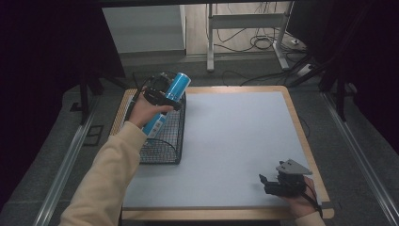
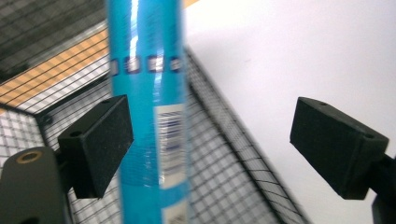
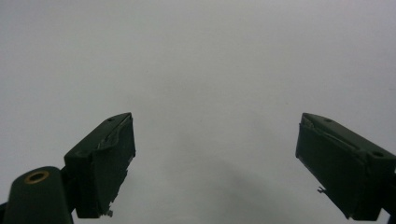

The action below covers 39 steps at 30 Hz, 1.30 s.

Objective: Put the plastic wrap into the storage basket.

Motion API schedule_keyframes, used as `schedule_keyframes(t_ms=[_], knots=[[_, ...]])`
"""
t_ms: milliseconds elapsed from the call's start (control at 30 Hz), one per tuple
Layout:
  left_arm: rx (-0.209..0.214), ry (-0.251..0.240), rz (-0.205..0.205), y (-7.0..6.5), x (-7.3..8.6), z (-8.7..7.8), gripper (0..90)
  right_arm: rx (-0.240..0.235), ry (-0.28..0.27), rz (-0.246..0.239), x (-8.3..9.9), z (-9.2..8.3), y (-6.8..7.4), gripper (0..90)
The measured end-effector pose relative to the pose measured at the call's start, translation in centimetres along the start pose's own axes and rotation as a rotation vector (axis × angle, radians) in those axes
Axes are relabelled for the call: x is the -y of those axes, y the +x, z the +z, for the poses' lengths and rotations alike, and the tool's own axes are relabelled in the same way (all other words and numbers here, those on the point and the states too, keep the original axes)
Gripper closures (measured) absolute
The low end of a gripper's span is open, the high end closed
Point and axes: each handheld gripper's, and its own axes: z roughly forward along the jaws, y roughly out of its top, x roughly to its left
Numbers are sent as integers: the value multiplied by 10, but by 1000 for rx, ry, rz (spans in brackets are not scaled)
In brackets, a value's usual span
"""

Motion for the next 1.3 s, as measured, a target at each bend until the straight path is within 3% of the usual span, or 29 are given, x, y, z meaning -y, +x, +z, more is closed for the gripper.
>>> schedule_keyframes(t_ms=[67,100,133,333,400,433,500,600,633,667,700,900,967,1067,1167,1300], knots=[[14,-8,6,-3,0,-4,131,0,-1,0,0,0,0,121],[62,-6,28,-14,2,-13,130,0,-3,-1,0,0,0,121],[82,-11,52,-22,3,-18,129,0,-4,0,0,0,0,121],[161,-66,126,-68,19,-37,131,-2,-10,-3,-1,-2,1,121],[196,-80,146,-83,28,-39,131,-2,-13,-3,-1,-2,2,121],[196,-80,146,-83,28,-39,131,-2,-13,-3,-1,-2,2,121],[234,-97,186,-103,43,-36,132,-2,-12,-4,-1,-2,2,121],[224,-109,206,-116,53,-34,139,-3,-11,-6,-1,-2,3,121],[249,-109,217,-127,63,-30,138,-3,-11,-6,-1,-2,3,121],[249,-109,217,-127,63,-30,138,-3,-10,-6,-1,-2,2,121],[267,-101,228,-137,74,-25,138,-3,-9,-6,-1,-1,2,121],[298,-76,236,-151,103,-8,138,-1,-9,-5,-1,-2,3,121],[297,-99,233,-155,115,-3,139,0,-8,-7,-1,-1,3,121],[318,-95,228,-159,129,5,142,1,-9,-10,-1,-1,3,121],[345,-34,237,-164,143,17,141,2,-6,-16,-1,-1,3,121],[325,-10,251,-167,148,25,141,5,-8,-16,-1,-1,3,121]])
